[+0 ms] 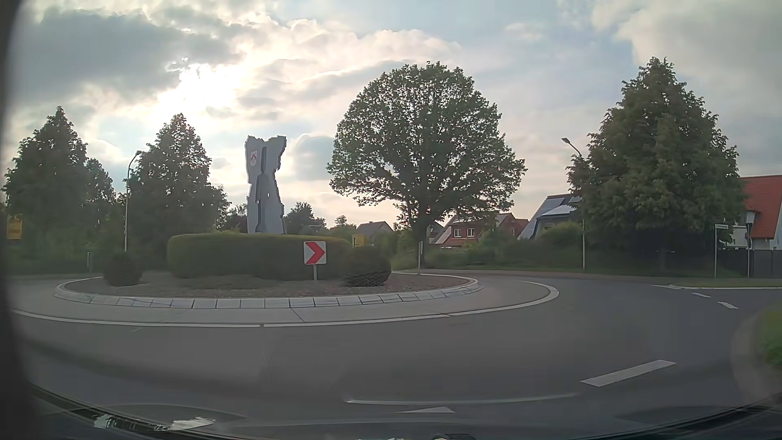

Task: Follow the waypoints while adhering to traffic rules and regulations

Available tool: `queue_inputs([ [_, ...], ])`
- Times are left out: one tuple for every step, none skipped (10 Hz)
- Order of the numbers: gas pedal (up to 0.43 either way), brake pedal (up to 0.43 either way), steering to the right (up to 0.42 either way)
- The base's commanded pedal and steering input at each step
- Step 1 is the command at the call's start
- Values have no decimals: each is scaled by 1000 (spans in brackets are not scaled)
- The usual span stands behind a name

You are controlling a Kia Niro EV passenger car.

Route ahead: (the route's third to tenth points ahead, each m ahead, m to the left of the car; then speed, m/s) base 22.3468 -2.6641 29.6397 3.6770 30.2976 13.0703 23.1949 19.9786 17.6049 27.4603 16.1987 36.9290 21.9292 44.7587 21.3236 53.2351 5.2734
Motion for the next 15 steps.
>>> queue_inputs([
  [98,0,133],
  [98,0,160],
  [118,0,199],
  [130,0,231],
  [169,0,262],
  [177,0,284],
  [177,0,303],
  [177,0,308],
  [177,0,303],
  [169,0,291],
  [169,0,282],
  [169,0,274],
  [150,0,263],
  [138,0,244],
  [138,0,216],
])
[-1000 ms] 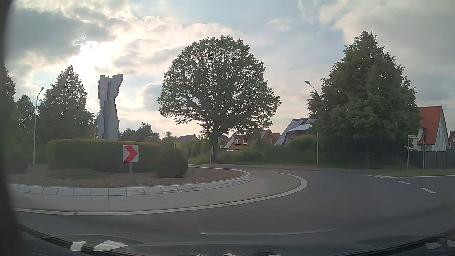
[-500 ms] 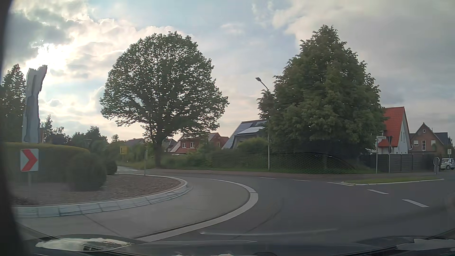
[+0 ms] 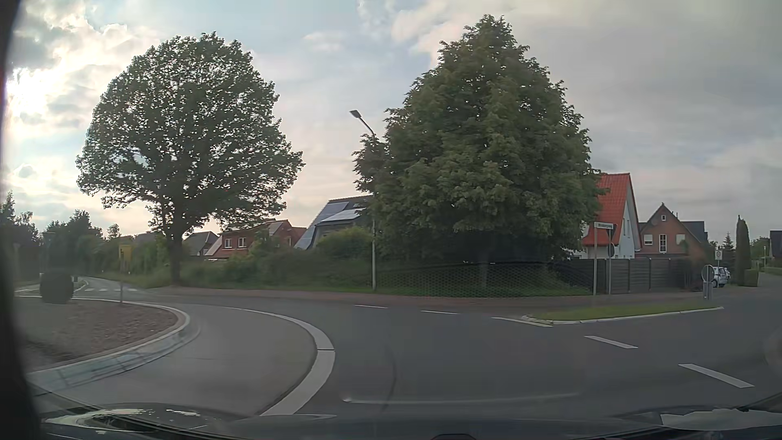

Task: Follow the waypoints while adhering to traffic rules and regulations

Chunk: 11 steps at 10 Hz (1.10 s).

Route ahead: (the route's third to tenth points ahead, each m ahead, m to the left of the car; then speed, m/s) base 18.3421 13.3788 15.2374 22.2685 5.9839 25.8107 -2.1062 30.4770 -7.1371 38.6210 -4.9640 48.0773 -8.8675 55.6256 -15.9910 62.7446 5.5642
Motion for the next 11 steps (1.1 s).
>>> queue_inputs([
  [138,0,177],
  [118,0,137],
  [118,0,98],
  [118,0,63],
  [118,0,23],
  [118,0,-22],
  [118,0,-60],
  [118,0,-102],
  [118,0,-141],
  [118,0,-169],
  [118,0,-189],
])
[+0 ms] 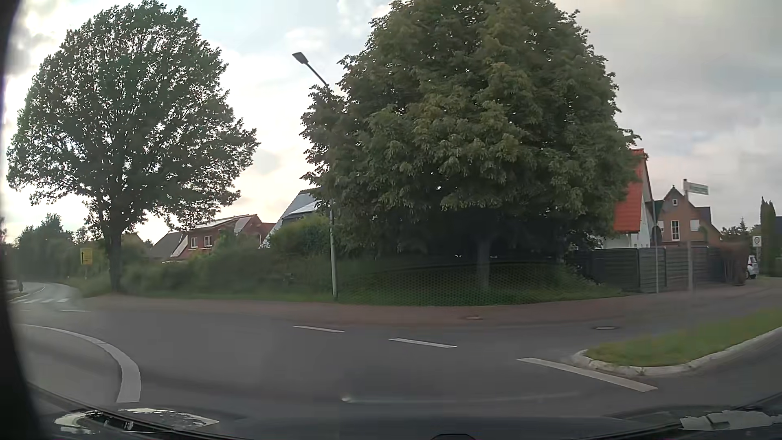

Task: Follow the waypoints while adhering to traffic rules and regulations

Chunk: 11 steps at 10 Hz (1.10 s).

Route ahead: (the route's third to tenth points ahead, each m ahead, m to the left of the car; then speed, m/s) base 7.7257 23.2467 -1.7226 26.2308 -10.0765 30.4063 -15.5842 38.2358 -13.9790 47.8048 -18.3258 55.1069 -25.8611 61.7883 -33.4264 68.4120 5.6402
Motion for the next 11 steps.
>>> queue_inputs([
  [118,0,-208],
  [118,0,-226],
  [118,0,-239],
  [118,0,-251],
  [110,0,-266],
  [110,0,-279],
  [110,0,-290],
  [110,0,-302],
  [110,0,-315],
  [110,0,-334],
  [110,0,-351],
])
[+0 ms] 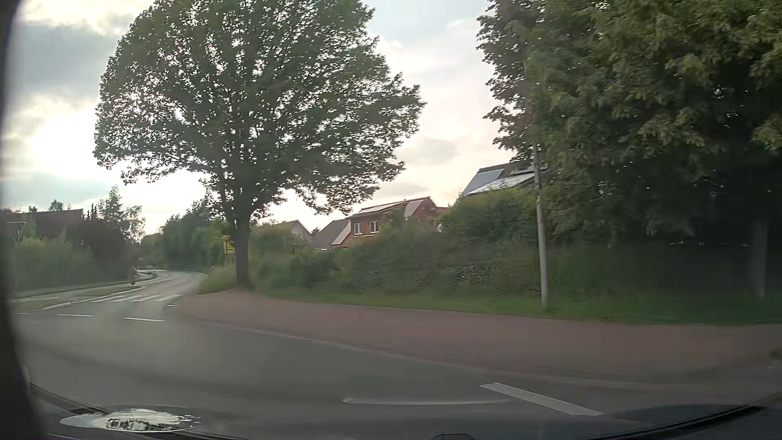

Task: Follow the waypoints while adhering to traffic rules and regulations

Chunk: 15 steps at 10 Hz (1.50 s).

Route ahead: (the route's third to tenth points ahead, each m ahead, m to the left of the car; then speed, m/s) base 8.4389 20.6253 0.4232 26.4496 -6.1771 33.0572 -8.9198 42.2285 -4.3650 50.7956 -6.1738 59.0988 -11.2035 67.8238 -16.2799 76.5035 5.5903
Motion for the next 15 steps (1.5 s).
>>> queue_inputs([
  [110,0,-365],
  [98,0,-379],
  [87,0,-391],
  [79,0,-407],
  [79,0,-417],
  [79,0,-424],
  [79,0,-429],
  [79,0,-433],
  [79,0,-438],
  [79,0,-444],
  [79,0,-446],
  [79,0,-446],
  [79,0,-448],
  [79,0,-453],
  [79,0,-456],
])
